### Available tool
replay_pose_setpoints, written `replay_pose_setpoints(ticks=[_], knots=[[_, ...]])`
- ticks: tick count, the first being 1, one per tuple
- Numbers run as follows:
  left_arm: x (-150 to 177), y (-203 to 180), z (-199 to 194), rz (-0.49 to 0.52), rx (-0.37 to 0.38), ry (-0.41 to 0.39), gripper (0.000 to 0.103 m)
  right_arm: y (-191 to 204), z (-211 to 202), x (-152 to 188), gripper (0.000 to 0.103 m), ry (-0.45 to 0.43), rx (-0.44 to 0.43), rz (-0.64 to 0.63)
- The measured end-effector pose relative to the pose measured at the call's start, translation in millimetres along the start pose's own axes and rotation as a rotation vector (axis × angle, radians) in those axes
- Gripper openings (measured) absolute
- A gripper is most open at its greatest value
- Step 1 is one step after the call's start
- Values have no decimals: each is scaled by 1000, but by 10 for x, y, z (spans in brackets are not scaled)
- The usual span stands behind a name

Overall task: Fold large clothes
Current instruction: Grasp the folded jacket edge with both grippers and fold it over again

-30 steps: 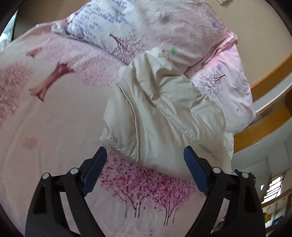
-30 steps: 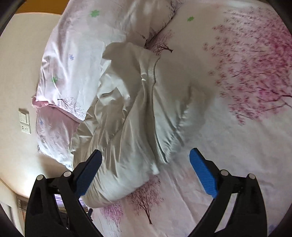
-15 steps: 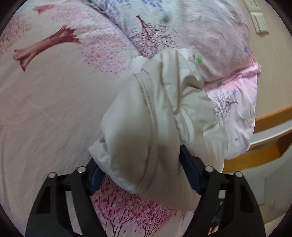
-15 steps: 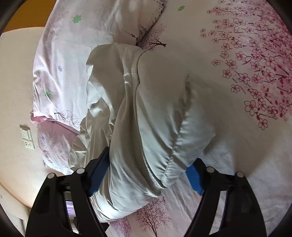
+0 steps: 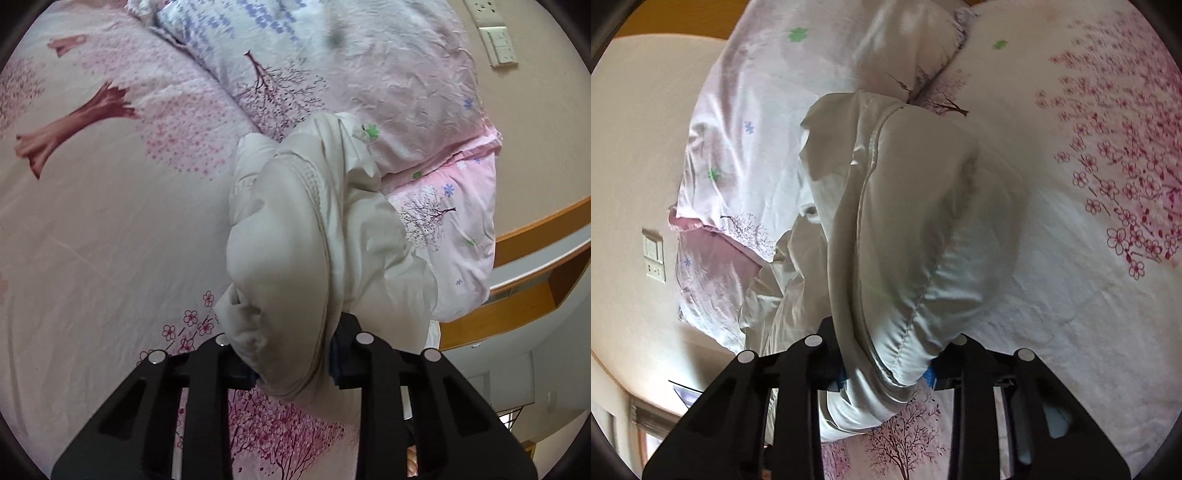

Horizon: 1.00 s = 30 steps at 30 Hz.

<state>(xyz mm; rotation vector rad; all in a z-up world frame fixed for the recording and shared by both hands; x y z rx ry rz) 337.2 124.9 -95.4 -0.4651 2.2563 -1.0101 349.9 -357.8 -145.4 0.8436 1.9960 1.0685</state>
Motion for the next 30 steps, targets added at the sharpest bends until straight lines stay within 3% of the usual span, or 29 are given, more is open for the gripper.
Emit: replay_pose_setpoints(ticks=[12, 26, 28, 30], knots=[[56, 24, -556, 69, -4, -48, 24, 283, -163, 306, 27, 11, -3, -138], [400, 393, -1315, 61, -39, -83, 25, 141, -601, 1094, 27, 73, 7, -229], [482, 493, -1322, 50, -50, -77, 25, 76, -613, 1167, 28, 75, 29, -248], [537, 595, -1284, 33, -60, -67, 30, -9, -590, 1182, 36, 85, 45, -241]])
Point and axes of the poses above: each gripper's, at about its wrist camera, not at the fingertips, and z roughly the way its jaws point, y to its left, x to its underside, the point moved 9 cm from there along z, roughly the way its jaws point, and after that the axes turned 7 degrees about z, right-handed, at the moved point
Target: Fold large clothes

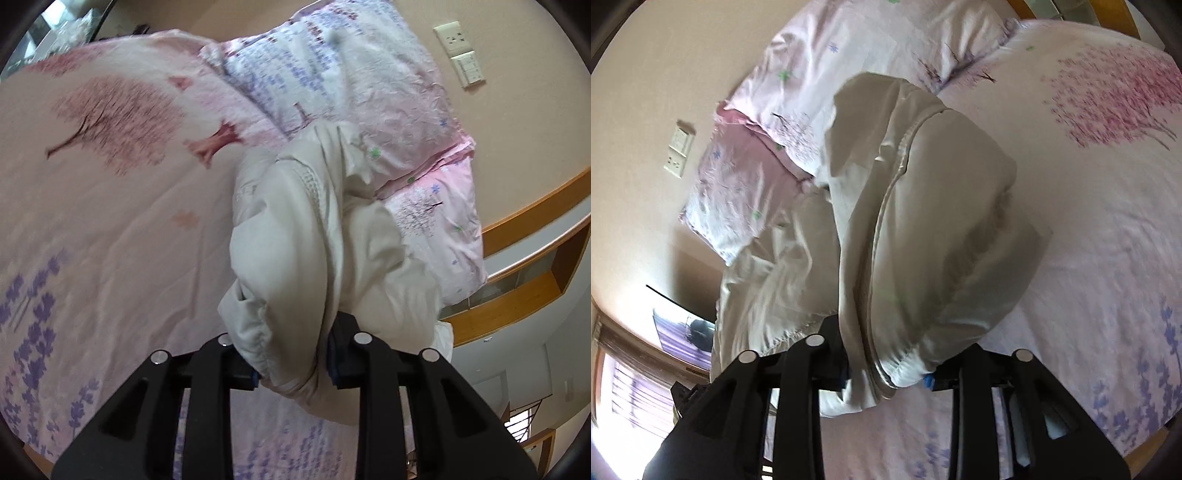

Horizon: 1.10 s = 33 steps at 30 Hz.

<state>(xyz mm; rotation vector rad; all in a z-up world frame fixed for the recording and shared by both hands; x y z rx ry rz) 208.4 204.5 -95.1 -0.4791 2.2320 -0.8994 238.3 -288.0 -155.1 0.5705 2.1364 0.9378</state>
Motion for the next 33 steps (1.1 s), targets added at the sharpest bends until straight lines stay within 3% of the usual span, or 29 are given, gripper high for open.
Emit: replay_pose_setpoints(ticks=[4, 6, 9, 12, 14, 19, 21, 24, 27, 29, 31, 33], knots=[[57, 62, -13, 4, -13, -10, 39, -167, -79, 8, 53, 5, 26, 45], [70, 60, -22, 15, -19, -10, 53, -218, -180, -10, 63, -26, 55, 39], [98, 68, -28, 9, -13, -8, 63, -291, -414, -120, 71, -142, 124, 30], [108, 62, -4, -7, -4, -5, 65, -244, -408, -192, 71, -139, 81, 40], [102, 56, 14, -21, -2, -9, 65, -260, -375, -208, 71, -133, 109, 41], [69, 75, 42, -45, -3, -10, 66, -44, -628, -302, 71, -342, 234, -104], [64, 84, 46, -45, -8, -9, 66, 175, -655, -270, 70, -375, 225, -201], [69, 84, 57, -40, -14, -9, 67, 444, -446, -105, 65, -314, 206, -344], [80, 98, 69, -41, -15, -3, 68, 480, -219, -12, 64, -260, 235, -401], [89, 122, 70, -34, -29, 2, 69, 294, 49, 27, 64, -180, 371, -424], [85, 159, 50, -35, -46, -1, 69, 204, 201, 36, 64, -125, 419, -436], [56, 216, -36, -47, -64, -20, 69, 303, 141, -7, 63, -140, 432, -439]])
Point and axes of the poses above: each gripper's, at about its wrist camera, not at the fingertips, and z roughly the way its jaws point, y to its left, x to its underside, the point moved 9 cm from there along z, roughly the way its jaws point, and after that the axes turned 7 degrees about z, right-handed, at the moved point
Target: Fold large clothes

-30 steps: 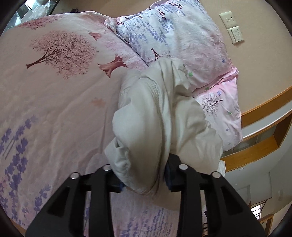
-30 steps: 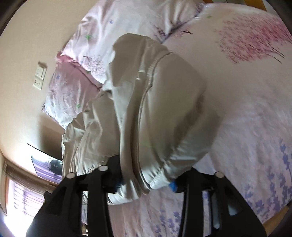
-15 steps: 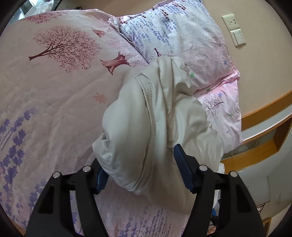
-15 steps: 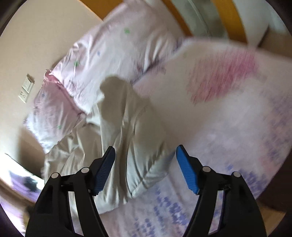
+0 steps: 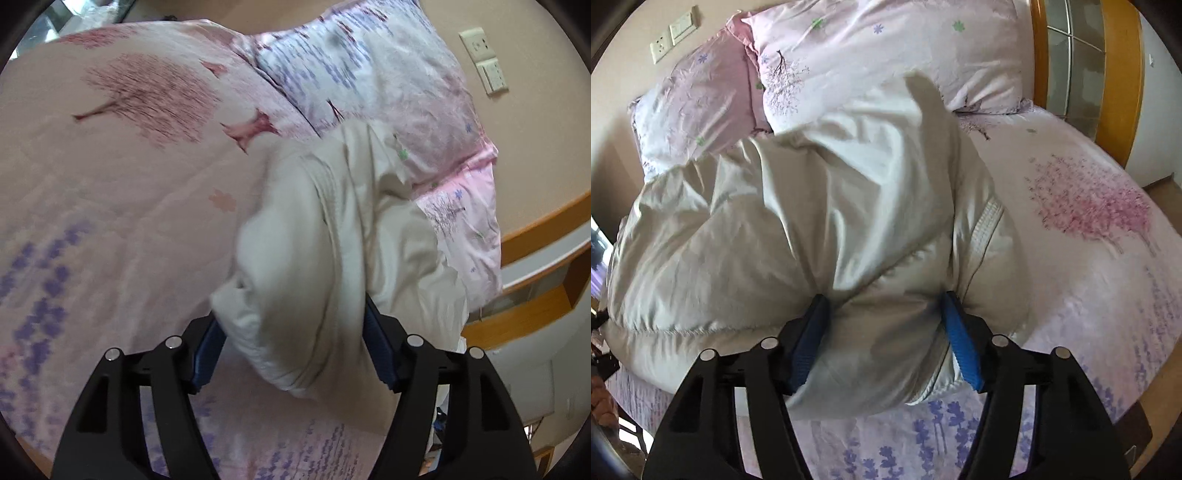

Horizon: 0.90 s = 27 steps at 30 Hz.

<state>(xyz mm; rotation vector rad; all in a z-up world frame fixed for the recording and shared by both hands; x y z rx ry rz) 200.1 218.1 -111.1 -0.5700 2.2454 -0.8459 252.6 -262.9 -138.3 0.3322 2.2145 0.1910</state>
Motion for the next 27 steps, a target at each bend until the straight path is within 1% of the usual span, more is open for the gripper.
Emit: replay_pose_setpoints(ticks=[2, 4, 6, 8, 10, 11, 12, 14, 15, 16, 17, 19, 20, 21, 22, 23, 24, 25, 26, 27], knots=[[-110, 85, -202, -1, -36, -65, 69, 97, -108, -137, 63, -38, -38, -17], [-271, 93, -448, 45, -106, -146, 69, 184, -184, -348, 63, -66, -44, -51], [-399, -41, -558, 118, -135, -183, 69, 240, -162, -542, 63, -59, -47, -72], [-529, -348, -593, 225, -120, -199, 69, 291, -92, -739, 63, -40, -49, -100], [-589, -664, -484, 337, -97, -170, 71, 336, 9, -858, 63, -2, -46, -124], [-600, -825, -323, 390, -85, -118, 71, 308, 44, -836, 63, 24, -33, -125], [-596, -871, -225, 404, -82, -82, 71, 277, 129, -837, 63, 61, -16, -123], [-580, -891, 119, 413, -115, 37, 70, 108, 408, -773, 63, 182, 40, -90], [-568, -874, 220, 416, -136, 66, 66, 42, 511, -724, 65, 227, 55, -74], [-560, -806, 365, 417, -195, 108, 63, -20, 658, -655, 67, 283, 42, -48], [-558, -770, 426, 416, -215, 126, 61, -64, 726, -625, 69, 302, 34, -33], [-556, -662, 512, 411, -244, 154, 61, -83, 751, -629, 69, 315, 41, -26], [-562, -660, 497, 412, -245, 150, 61, -72, 704, -648, 66, 298, 61, -28], [-563, -671, 473, 414, -241, 144, 60, -35, 627, -676, 63, 263, 86, -44], [-563, -693, 402, 423, -228, 125, 61, 79, 475, -713, 63, 194, 102, -88], [-557, -719, 330, 429, -208, 107, 65, 195, 352, -716, 63, 145, 88, -117], [-540, -722, 254, 431, -193, 90, 71, 342, 226, -700, 63, 102, 52, -142], [-529, -736, 145, 427, -175, 68, 73, 577, 68, -635, 62, 61, -22, -173], [-497, -721, 58, 424, -158, 54, 73, 756, -26, -555, 56, 44, -76, -201], [-467, -719, -6, 422, -145, 45, 74, 1023, -130, -401, 46, 36, -149, -252]])
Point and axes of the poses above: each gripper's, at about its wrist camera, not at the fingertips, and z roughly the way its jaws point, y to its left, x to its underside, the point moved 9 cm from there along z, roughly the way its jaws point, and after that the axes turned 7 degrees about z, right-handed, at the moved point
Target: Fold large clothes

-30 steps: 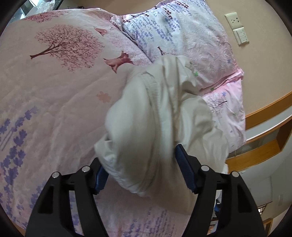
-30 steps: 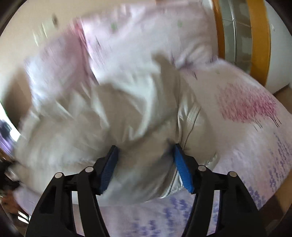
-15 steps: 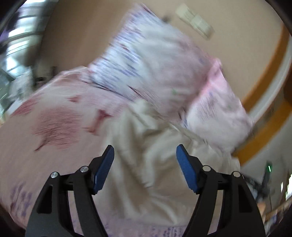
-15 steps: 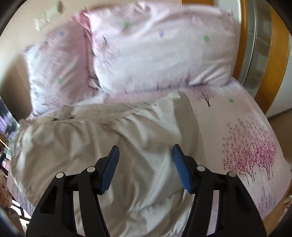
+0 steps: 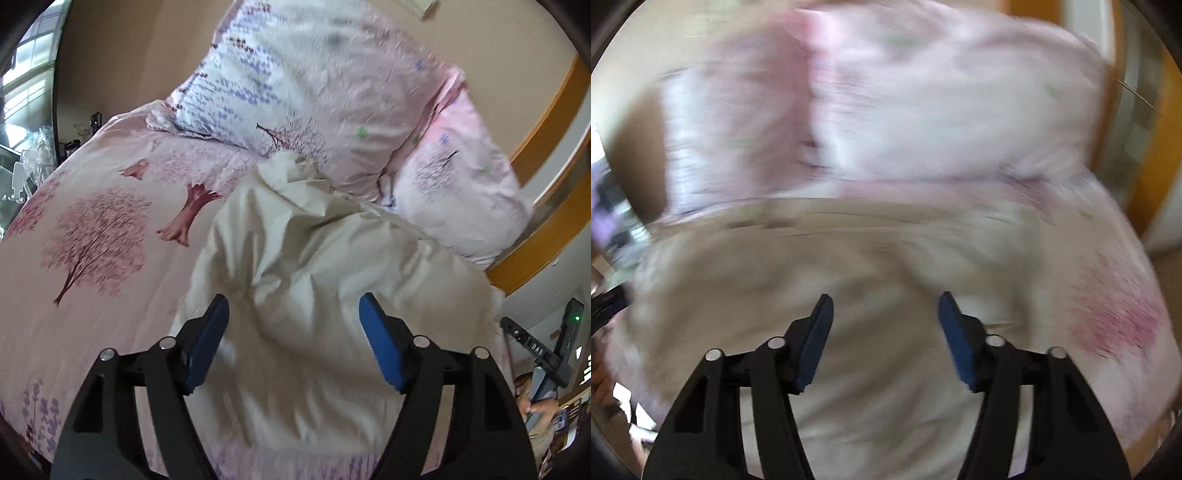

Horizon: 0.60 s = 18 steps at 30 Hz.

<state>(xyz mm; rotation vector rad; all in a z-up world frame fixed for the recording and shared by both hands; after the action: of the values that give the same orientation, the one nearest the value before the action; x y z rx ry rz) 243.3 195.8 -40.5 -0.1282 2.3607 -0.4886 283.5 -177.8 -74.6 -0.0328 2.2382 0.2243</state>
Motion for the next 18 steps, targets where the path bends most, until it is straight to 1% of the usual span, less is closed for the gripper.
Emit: replay_pose_setpoints(ticks=[1, 2, 3, 4, 6, 8, 11, 13, 18], knots=[[82, 21, -93, -6, 12, -11, 74, 197, -12, 69, 41, -1, -36, -38], [150, 36, -161, -7, 22, -16, 74, 431, -8, 171, 30, 1, -69, -88], [213, 51, -221, -8, 31, -22, 74, 544, 3, 223, 21, 2, -80, -116], [288, 80, -286, -11, 33, -28, 74, 720, 35, 299, 17, -2, -86, -165], [435, 122, -381, -17, 45, -29, 74, 862, 98, 364, 10, 0, -87, -196], [539, 133, -416, -20, 52, -25, 74, 904, 213, 410, 7, 34, -105, -169], [718, 142, -419, -6, 49, -6, 74, 877, 411, 482, 7, 88, -88, -144], [808, 127, -336, -9, 56, 23, 73, 850, 507, 517, 7, 114, -69, -134], [925, 27, -170, -1, 88, 65, 73, 866, 592, 586, 7, 132, -31, -128]])
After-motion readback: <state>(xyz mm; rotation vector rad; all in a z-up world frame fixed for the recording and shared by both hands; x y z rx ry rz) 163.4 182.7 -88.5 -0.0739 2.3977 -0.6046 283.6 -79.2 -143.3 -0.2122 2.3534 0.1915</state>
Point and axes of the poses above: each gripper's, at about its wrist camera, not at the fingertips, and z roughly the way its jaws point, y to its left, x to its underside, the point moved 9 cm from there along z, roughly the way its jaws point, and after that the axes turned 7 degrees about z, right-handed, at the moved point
